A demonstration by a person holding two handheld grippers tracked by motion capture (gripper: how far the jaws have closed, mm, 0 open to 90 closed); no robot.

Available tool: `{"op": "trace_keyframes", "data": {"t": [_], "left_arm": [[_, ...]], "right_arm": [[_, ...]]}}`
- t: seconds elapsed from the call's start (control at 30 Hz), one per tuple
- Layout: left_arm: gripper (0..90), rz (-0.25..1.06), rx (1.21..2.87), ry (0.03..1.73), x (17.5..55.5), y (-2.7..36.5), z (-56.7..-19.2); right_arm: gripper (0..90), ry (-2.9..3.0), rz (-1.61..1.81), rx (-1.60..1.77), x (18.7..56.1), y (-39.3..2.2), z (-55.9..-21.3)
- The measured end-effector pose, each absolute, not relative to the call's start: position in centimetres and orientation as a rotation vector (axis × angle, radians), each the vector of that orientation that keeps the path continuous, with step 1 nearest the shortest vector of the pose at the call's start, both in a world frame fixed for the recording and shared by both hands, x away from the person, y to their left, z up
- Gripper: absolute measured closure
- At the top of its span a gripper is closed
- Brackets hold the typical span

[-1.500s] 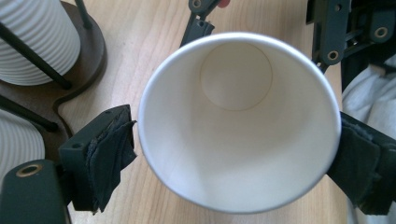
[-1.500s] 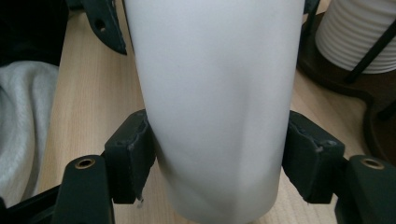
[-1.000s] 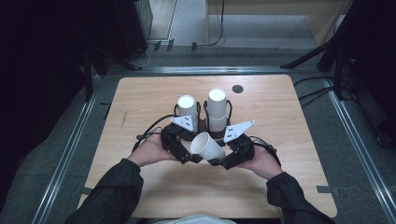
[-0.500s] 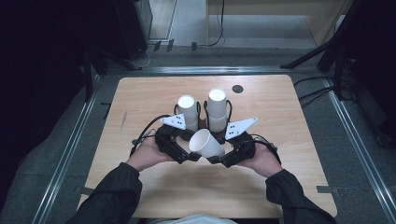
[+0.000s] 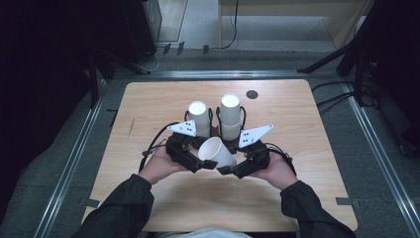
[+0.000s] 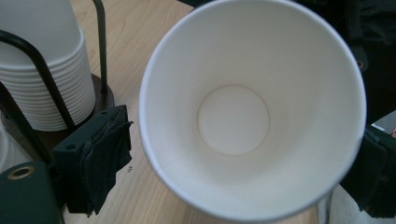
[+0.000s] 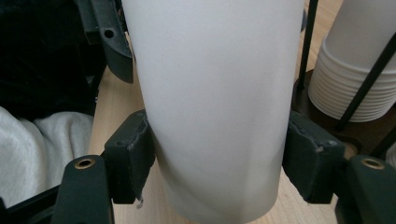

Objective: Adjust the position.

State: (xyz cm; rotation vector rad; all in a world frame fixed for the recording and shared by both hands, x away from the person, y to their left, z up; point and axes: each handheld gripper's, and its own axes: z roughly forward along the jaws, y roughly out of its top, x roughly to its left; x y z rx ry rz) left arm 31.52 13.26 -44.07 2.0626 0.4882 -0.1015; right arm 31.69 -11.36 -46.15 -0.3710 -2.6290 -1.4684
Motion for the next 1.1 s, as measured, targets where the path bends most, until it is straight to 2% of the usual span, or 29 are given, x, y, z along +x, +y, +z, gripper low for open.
{"op": "trace_keyframes", "data": {"t": [0.1,0.3,0.5,0.63,0.77,1.1], "left_arm": [[13.3,-0.121,2.049,0.478,31.5,13.2,-44.1],[14.8,-0.129,2.038,0.479,31.4,13.0,-44.2],[21.5,-0.137,2.060,0.484,31.4,13.0,-44.1],[22.6,-0.141,2.055,0.479,31.4,13.1,-44.0],[22.7,-0.133,2.056,0.479,31.5,13.4,-43.8],[22.8,-0.125,2.091,0.503,31.8,14.1,-43.8]], "right_arm": [[31.5,-2.625,-1.461,-0.371,31.7,-11.2,-46.2],[31.5,-2.618,-1.459,-0.378,31.6,-11.1,-46.1],[32.0,-2.621,-1.449,-0.377,31.7,-11.2,-46.2],[31.8,-2.617,-1.446,-0.381,31.7,-11.2,-46.2],[23.6,-2.616,-1.440,-0.378,31.7,-11.1,-46.2],[22.6,-2.690,-1.313,-0.410,31.1,-11.7,-47.3]]}}
